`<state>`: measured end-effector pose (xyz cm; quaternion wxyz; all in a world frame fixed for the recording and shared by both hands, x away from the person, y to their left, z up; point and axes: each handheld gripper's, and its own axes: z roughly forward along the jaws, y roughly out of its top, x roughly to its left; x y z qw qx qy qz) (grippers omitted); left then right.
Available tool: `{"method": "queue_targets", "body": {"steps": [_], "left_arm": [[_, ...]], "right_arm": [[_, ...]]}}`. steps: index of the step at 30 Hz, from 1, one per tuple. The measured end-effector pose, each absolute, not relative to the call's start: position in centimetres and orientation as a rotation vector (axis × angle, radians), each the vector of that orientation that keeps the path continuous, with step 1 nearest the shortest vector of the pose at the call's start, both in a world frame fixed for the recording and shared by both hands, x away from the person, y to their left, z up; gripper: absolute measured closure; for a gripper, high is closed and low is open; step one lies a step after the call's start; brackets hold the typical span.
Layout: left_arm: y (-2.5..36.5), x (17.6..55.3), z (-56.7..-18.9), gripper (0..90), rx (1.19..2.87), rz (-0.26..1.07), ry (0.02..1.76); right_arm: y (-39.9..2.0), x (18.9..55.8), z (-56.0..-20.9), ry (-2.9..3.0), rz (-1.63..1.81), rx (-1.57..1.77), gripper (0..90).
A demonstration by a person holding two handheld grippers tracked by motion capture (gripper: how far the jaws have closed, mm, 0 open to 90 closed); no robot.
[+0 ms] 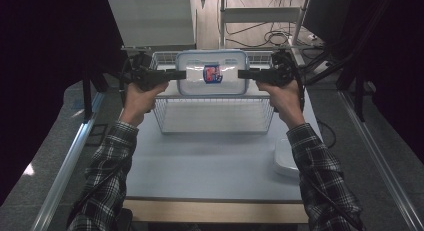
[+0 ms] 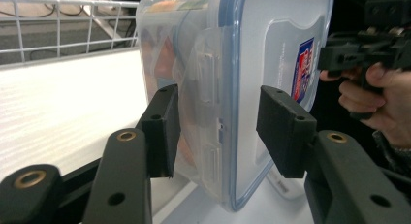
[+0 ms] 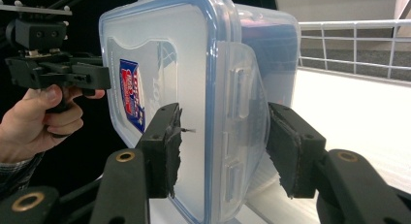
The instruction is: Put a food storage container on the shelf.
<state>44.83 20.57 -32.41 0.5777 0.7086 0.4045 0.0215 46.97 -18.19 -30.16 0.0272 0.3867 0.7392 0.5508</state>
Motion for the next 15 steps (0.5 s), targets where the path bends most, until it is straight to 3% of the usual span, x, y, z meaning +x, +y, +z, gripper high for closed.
{"method": "queue_targets", "body": {"steps": [15], "left_arm": [[19.5,45.1,-32.6,43.3,1.641,0.136,0.969]], "right_arm": [[-17.8,47.4,-30.2,2.254,1.619,1.153,45.0]]}}
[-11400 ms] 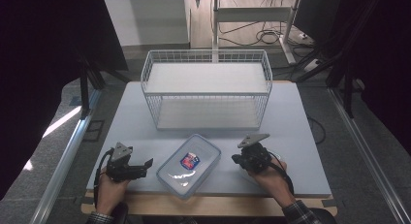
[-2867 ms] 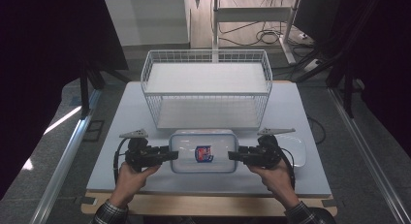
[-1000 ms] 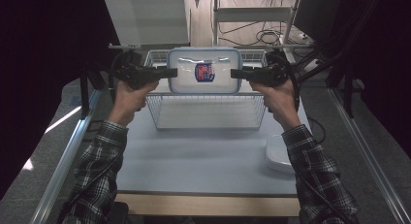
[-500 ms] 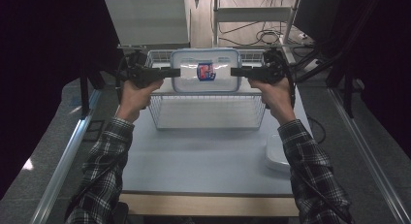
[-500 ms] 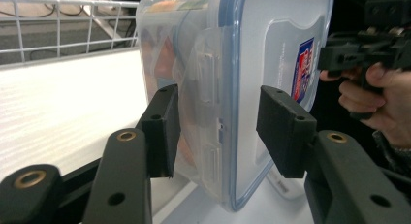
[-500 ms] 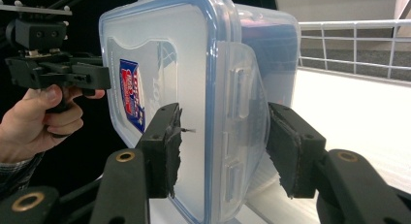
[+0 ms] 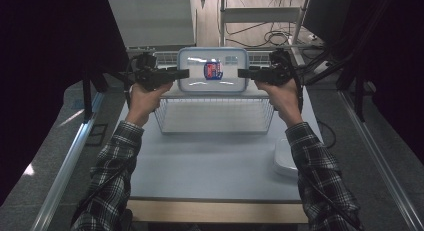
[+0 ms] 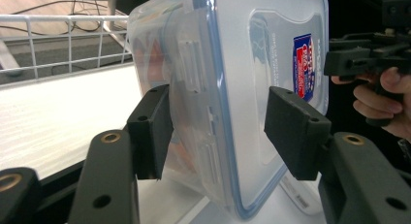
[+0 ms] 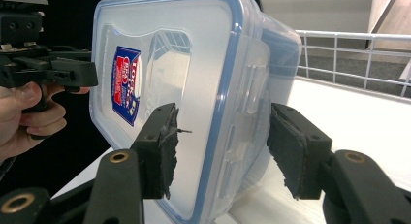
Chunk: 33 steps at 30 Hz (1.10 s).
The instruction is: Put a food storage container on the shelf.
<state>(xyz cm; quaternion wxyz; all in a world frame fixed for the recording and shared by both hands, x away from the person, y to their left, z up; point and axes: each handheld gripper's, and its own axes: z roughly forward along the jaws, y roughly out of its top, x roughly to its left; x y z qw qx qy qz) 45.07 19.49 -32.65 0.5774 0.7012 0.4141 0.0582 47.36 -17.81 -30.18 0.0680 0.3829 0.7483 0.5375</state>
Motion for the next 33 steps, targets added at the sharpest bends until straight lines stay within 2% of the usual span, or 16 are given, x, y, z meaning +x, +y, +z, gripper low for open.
{"method": "queue_targets", "body": {"steps": [10,11,12,14,19,21,33], "left_arm": [[19.2,44.9,-33.0,40.1,1.640,0.170,0.962],[19.1,45.0,-33.0,39.3,1.644,0.173,0.967],[19.1,45.1,-33.1,37.6,1.644,0.169,0.973],[19.3,45.3,-33.4,35.0,1.628,0.137,0.986],[19.6,45.8,-33.7,35.0,1.598,0.098,0.998],[19.5,45.9,-33.5,33.6,1.616,0.125,1.006],[18.4,46.5,-33.2,21.8,1.660,0.192,1.038]], "right_arm": [[-17.8,47.4,-30.5,2.226,1.619,1.145,43.8],[-17.7,47.5,-30.5,2.224,1.599,1.132,46.8],[-17.6,47.4,-30.5,2.237,1.575,1.134,48.1],[-17.2,47.4,-30.8,2.246,1.521,1.123,45.0],[-17.4,48.0,-31.4,2.234,1.590,1.181,46.6],[-17.5,48.1,-31.4,2.242,1.595,1.186,49.0],[-17.4,48.1,-31.6,2.242,1.611,1.201,50.5]]}}
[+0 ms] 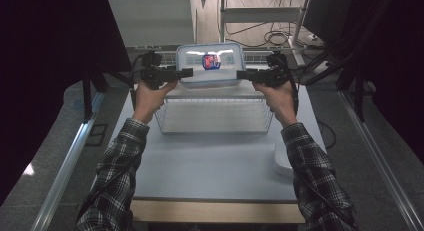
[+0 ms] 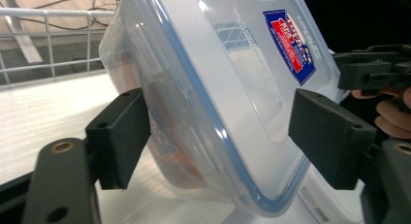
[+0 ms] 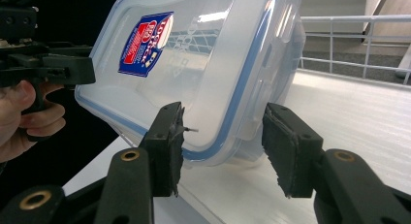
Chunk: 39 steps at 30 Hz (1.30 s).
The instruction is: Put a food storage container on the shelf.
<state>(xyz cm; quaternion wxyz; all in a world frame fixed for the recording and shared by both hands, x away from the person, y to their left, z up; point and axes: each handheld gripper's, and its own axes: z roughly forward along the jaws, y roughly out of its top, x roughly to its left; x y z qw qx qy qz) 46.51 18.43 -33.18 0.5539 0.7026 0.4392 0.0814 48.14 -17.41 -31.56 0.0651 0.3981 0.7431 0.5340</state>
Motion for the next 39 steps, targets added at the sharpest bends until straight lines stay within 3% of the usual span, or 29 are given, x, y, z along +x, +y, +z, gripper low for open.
{"method": "queue_targets", "body": {"steps": [9,17,22,34,39], "left_arm": [[18.4,46.1,-33.2,16.9,1.663,0.281,1.042],[19.3,45.7,-33.5,34.5,1.627,0.264,1.021],[19.3,45.9,-33.3,37.6,1.612,0.275,1.040],[20.0,44.4,-33.4,36.1,1.601,0.269,1.004],[19.9,42.7,-33.9,29.1,1.652,0.277,0.966]], "right_arm": [[-17.3,48.2,-31.5,2.237,1.613,1.229,51.2],[-17.2,48.1,-31.0,2.194,1.595,1.244,55.1],[-17.1,48.1,-30.7,2.178,1.593,1.238,55.7],[-17.1,46.6,-30.2,2.151,1.523,1.114,55.9],[-17.7,45.3,-30.5,2.151,1.499,1.060,45.3]]}}
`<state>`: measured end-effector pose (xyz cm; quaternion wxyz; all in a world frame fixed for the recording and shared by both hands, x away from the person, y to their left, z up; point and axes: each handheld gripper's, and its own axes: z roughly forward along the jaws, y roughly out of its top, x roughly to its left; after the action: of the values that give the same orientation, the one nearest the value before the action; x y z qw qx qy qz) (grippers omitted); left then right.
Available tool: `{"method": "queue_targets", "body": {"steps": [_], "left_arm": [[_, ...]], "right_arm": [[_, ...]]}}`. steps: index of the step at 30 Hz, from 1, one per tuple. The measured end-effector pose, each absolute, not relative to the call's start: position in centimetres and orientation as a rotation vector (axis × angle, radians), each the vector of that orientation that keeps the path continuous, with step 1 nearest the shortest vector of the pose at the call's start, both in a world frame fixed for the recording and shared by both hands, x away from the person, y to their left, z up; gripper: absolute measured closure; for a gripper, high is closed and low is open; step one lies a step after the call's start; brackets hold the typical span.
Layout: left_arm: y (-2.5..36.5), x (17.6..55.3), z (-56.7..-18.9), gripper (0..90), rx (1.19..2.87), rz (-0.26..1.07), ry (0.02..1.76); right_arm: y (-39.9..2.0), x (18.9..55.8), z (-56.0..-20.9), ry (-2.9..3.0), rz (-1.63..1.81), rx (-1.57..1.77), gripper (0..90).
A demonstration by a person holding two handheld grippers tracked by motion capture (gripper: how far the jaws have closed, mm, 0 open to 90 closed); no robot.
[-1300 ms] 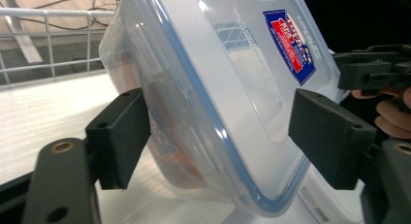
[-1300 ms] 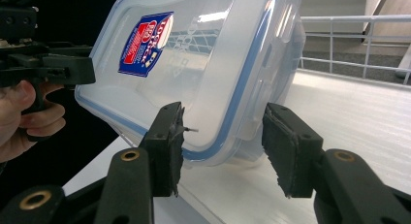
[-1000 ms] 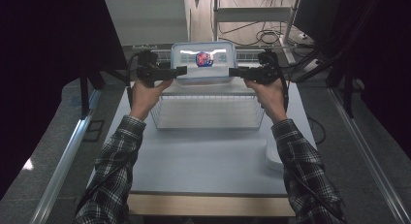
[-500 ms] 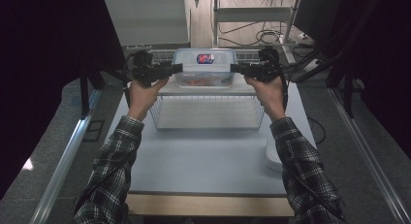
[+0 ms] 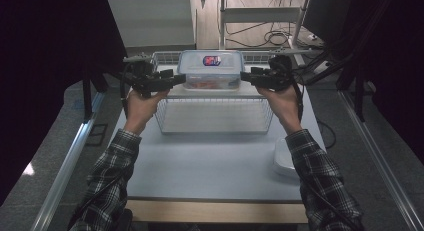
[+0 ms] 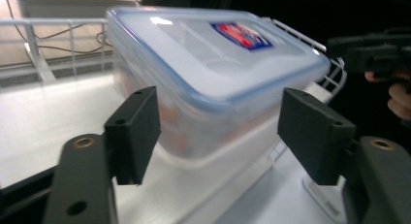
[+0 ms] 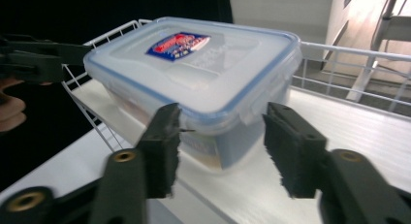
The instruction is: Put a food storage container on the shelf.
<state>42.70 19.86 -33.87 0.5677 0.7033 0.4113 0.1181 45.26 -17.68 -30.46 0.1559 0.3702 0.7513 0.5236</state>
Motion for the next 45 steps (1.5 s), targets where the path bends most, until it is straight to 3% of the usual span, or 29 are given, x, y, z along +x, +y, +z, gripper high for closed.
{"method": "queue_targets", "body": {"steps": [7,23,45], "left_arm": [[19.0,40.7,-34.6,18.1,1.727,0.330,0.932],[17.5,35.9,-37.1,5.2,1.850,0.437,0.864],[16.9,30.8,-42.7,2.8,1.879,0.500,0.812]], "right_arm": [[-18.8,43.5,-31.2,2.150,1.477,1.013,30.1],[-20.4,39.7,-34.0,2.196,1.445,0.960,14.2],[-23.2,34.9,-39.7,2.249,1.374,0.921,7.8]]}}
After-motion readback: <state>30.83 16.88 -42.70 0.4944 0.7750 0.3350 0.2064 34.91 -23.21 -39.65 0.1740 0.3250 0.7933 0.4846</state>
